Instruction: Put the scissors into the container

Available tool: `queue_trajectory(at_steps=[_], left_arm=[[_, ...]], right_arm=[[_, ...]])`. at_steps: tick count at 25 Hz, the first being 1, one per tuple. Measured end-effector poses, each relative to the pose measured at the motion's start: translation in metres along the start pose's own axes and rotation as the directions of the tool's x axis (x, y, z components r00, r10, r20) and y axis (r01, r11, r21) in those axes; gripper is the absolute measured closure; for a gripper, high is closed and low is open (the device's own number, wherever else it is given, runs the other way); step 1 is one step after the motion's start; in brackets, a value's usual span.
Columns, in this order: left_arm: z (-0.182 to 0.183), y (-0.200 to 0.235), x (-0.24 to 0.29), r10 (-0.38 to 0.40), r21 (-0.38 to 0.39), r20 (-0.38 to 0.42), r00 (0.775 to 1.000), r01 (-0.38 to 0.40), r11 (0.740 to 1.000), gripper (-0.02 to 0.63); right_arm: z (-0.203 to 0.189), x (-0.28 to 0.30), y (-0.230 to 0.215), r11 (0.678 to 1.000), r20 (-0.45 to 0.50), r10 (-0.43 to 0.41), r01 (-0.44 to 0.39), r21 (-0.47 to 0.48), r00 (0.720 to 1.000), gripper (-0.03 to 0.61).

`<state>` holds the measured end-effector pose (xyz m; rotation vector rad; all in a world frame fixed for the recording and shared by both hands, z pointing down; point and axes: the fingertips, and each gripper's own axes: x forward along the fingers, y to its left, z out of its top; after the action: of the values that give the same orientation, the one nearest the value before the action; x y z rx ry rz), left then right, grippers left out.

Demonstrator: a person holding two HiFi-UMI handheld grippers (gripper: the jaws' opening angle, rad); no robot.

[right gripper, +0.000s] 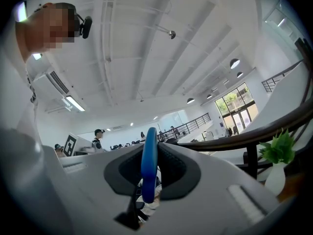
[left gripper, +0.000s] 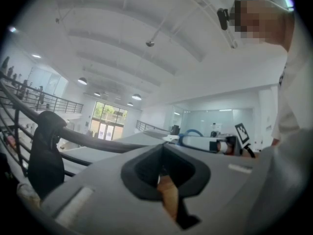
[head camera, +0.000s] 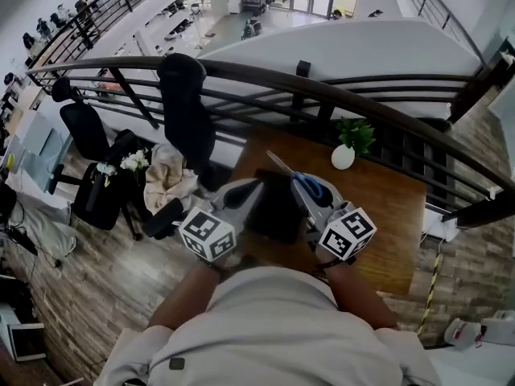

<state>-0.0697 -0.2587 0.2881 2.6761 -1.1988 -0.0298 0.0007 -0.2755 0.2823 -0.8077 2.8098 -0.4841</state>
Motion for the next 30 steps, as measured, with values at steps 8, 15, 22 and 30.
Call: queue_trajectory(at_steps=[8, 15, 22, 30], left_arm=[[0.011, 0.037, -0.018, -0.083, -0.003, -0.018, 0.996, 0.083, 0.997, 0.611], [0.018, 0.065, -0.024, -0.172, 0.012, -0.038, 0.984, 0.172, 0.985, 0.611], [-0.007, 0.082, -0.026, -0.263, -0.022, -0.102, 0.959, 0.263, 0.965, 0.611], [-0.019, 0.093, -0.007, -0.3, -0.045, -0.125, 0.946, 0.297, 0.954, 0.611]], right_arm=[[0.006, 0.032, 0.011, 0.996, 0.046, -0.086, 0.086, -0.006, 0.995, 0.525], [-0.003, 0.056, 0.018, 0.987, 0.069, -0.16, 0.161, -0.009, 0.985, 0.525], [-0.018, 0.072, 0.017, 0.971, 0.063, -0.238, 0.238, -0.005, 0.969, 0.525], [-0.033, 0.077, -0.003, 0.965, 0.02, -0.262, 0.261, 0.018, 0.965, 0.525]])
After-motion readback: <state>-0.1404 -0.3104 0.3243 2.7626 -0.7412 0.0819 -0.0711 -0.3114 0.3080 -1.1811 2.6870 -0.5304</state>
